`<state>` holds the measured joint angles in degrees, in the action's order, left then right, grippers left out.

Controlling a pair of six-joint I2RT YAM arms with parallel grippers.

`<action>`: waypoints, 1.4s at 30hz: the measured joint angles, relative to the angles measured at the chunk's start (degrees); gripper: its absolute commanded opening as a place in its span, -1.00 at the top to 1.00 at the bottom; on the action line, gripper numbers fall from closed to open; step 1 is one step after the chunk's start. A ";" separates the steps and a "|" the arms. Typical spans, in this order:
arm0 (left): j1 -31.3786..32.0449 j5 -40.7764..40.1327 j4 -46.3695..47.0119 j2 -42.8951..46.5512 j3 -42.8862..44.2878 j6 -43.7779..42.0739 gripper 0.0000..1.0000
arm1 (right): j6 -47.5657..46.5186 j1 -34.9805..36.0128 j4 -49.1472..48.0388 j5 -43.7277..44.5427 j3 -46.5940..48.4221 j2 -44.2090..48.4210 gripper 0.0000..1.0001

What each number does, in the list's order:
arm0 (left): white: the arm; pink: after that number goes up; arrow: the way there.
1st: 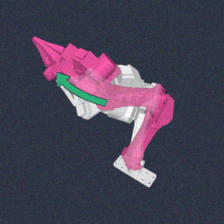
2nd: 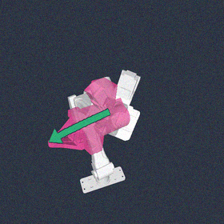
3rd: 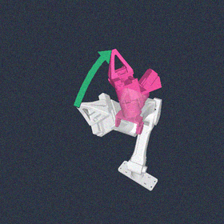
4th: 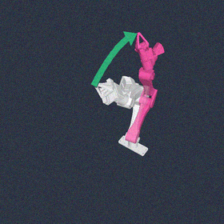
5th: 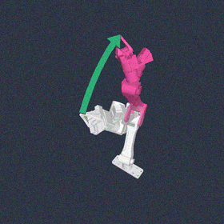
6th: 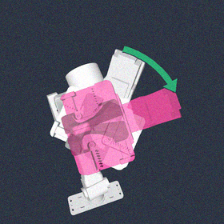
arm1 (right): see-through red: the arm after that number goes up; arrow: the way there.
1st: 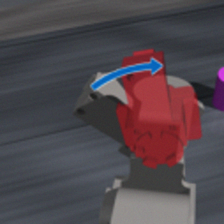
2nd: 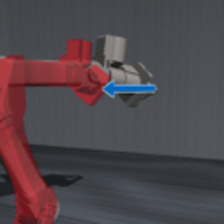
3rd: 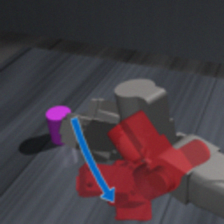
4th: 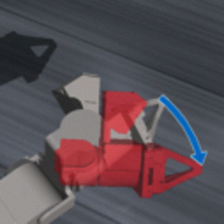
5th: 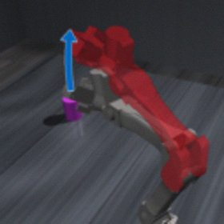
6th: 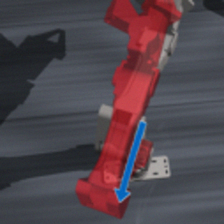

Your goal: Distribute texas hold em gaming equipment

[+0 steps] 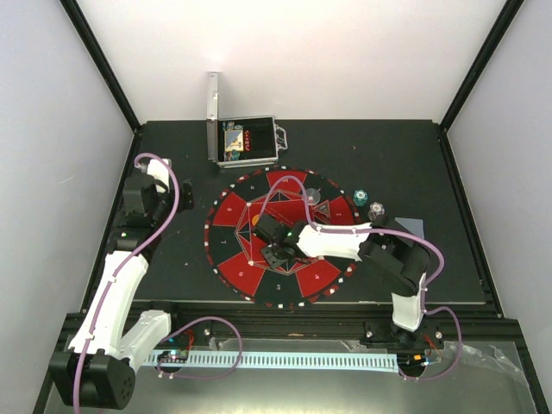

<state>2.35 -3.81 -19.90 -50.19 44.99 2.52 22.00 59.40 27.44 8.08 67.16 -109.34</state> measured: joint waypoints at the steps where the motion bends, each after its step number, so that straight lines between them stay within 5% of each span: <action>1: 0.00 0.00 0.00 0.00 0.00 0.00 -0.98 | 0.20 -0.02 -0.26 0.00 -0.55 0.39 -0.08; 18: 0.00 0.00 0.00 0.00 0.00 0.00 -0.98 | 2.03 -0.07 -1.55 -0.35 -7.30 5.49 -0.09; 28: 0.00 0.00 0.00 0.46 0.00 0.00 -0.98 | 2.32 -0.24 1.11 -1.16 -7.21 6.32 -0.30; 42: 0.00 0.00 -0.09 0.70 0.00 0.00 -0.98 | -0.98 -5.88 10.34 -3.02 8.04 2.23 -0.46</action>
<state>2.35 -3.81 -19.99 -49.50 44.99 2.52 21.02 53.52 37.78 5.06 75.20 -107.11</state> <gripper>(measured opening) 0.990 0.728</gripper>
